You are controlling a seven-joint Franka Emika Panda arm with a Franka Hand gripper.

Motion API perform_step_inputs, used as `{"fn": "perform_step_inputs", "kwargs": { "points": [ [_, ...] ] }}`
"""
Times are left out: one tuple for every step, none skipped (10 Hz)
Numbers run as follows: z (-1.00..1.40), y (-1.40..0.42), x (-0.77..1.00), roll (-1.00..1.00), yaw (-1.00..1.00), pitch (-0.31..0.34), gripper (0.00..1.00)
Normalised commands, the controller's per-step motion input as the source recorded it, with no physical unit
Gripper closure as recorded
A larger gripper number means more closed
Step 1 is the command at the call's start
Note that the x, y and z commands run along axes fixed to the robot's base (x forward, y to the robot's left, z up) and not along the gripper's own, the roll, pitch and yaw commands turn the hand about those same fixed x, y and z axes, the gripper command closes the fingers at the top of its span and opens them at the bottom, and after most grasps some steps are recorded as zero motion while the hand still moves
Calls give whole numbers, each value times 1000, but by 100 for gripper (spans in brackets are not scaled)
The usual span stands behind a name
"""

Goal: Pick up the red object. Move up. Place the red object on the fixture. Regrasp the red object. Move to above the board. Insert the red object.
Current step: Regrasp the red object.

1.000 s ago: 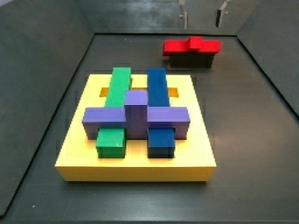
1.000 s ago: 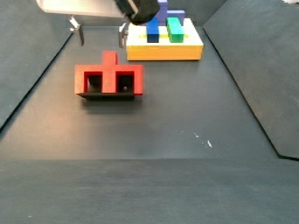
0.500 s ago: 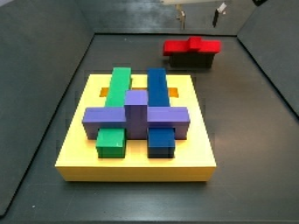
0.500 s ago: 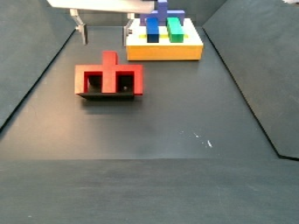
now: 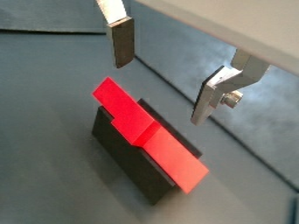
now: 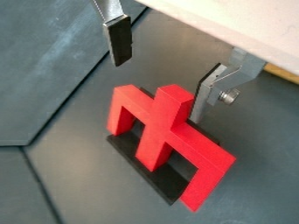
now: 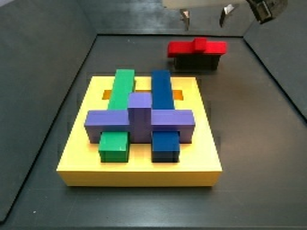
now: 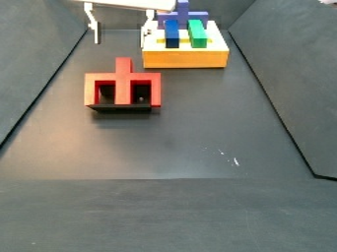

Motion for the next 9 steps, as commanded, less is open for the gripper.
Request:
{"fn": "perform_step_inputs", "kwargs": {
  "points": [
    [-189,-154,60,1000,254,0,0],
    [-257,-120,49,1000,303,-31,0],
    [-380,0,194,840,374,-31,0],
    [-506,0,0,506,363,0,0],
    [-294,0,-51,369,186,0,0],
    [0,0,0,129,0,0,0],
    [0,0,0,6,0,0,0],
    [-203,0,94,337,69,209,0],
    [-340,-83,143,777,151,343,0]
  ]
}}
